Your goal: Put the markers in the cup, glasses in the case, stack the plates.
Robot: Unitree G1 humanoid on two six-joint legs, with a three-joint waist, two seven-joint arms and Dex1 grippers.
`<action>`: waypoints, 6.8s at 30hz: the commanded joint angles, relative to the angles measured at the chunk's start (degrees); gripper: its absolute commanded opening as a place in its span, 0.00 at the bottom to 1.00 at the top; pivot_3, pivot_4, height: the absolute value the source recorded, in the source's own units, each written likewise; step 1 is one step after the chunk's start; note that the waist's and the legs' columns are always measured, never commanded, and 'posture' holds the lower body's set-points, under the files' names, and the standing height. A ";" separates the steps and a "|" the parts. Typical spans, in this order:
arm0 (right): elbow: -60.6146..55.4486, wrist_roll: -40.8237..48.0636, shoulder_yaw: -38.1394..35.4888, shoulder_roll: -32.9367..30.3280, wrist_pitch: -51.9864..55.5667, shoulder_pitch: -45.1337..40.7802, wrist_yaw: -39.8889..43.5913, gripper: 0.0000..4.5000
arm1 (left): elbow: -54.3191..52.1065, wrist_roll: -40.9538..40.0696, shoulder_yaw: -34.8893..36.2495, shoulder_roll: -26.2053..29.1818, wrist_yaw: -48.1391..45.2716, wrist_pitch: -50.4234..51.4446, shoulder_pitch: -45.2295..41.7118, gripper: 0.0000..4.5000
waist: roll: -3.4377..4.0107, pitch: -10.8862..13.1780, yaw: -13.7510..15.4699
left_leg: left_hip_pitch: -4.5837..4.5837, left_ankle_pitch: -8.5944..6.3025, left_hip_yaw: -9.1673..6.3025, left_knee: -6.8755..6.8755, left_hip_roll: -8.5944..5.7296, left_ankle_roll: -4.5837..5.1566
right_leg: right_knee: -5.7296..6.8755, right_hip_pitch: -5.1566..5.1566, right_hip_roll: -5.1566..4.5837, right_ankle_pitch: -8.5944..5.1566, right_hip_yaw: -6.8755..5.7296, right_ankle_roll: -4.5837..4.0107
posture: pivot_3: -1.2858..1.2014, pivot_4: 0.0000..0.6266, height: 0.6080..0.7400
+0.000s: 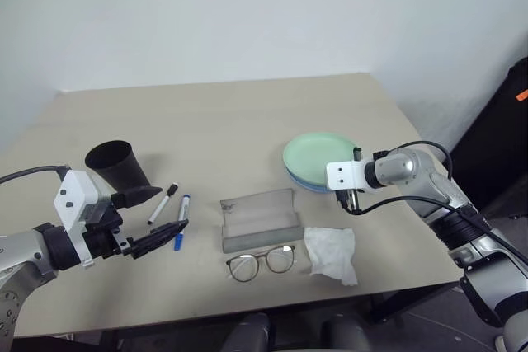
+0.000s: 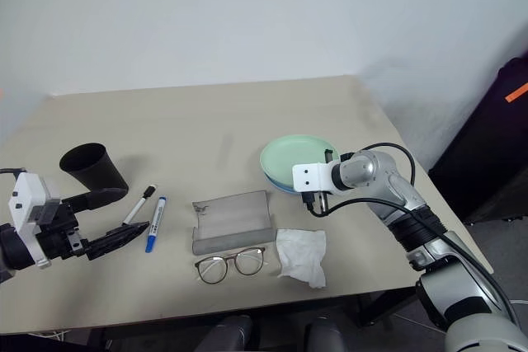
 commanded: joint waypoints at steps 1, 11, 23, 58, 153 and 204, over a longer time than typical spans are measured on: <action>-1.31 0.09 -1.79 -0.21 -0.58 -1.11 -0.16 0.01 | -1.13 -0.56 1.95 0.61 0.10 -0.26 -0.53 1.00 | 0.00 0.00 0.01 | 0.00 0.00 0.00 0.00 0.00 0.00 | 0.00 0.00 0.00 0.00 0.00 0.00 | 0.52 0.00 0.68; -1.32 1.13 -2.21 0.01 -0.26 -0.90 0.68 0.25 | -1.11 -0.55 1.88 0.60 0.11 -0.25 -0.54 1.00 | 0.00 0.00 0.01 | 0.01 0.00 0.00 0.00 0.00 0.00 | 0.00 0.00 0.00 0.00 0.00 0.00 | 0.52 0.00 0.68; -17.00 18.82 -13.78 -3.67 12.75 1.93 10.45 1.00 | -1.49 -0.36 1.22 -0.04 0.67 -0.73 -0.19 1.00 | -0.01 0.00 0.23 | -0.01 0.00 -0.02 0.01 0.19 0.00 | 0.00 0.08 -0.02 0.00 0.00 0.01 | 0.52 0.00 0.68; -26.51 21.75 -1.18 -8.80 21.28 19.24 8.29 1.00 | -0.91 0.30 1.49 0.89 -0.76 -0.13 -0.31 1.00 | -0.04 -0.01 0.32 | -0.05 -0.10 0.18 0.21 0.48 -0.09 | -0.05 0.01 -0.07 -0.06 -0.09 -0.07 | 0.52 0.00 0.68; -19.54 41.90 -22.88 -5.27 36.85 0.48 9.13 0.78 | 3.33 11.77 -33.28 1.79 -5.18 -3.07 -12.45 1.00 | 0.15 0.05 -1.05 | -0.06 -0.28 0.19 0.33 0.76 -0.34 | -0.09 0.01 0.80 0.32 0.04 -0.40 | 0.52 0.00 0.68; -25.18 42.03 -21.61 -5.60 37.34 5.74 2.87 1.00 | 14.06 21.44 -53.75 -1.77 -14.02 -1.54 -29.46 0.96 | 0.11 0.02 -1.03 | -0.06 -0.22 0.11 0.61 0.75 -0.12 | -0.07 0.19 0.80 0.35 0.02 -0.33 | 0.52 0.00 0.68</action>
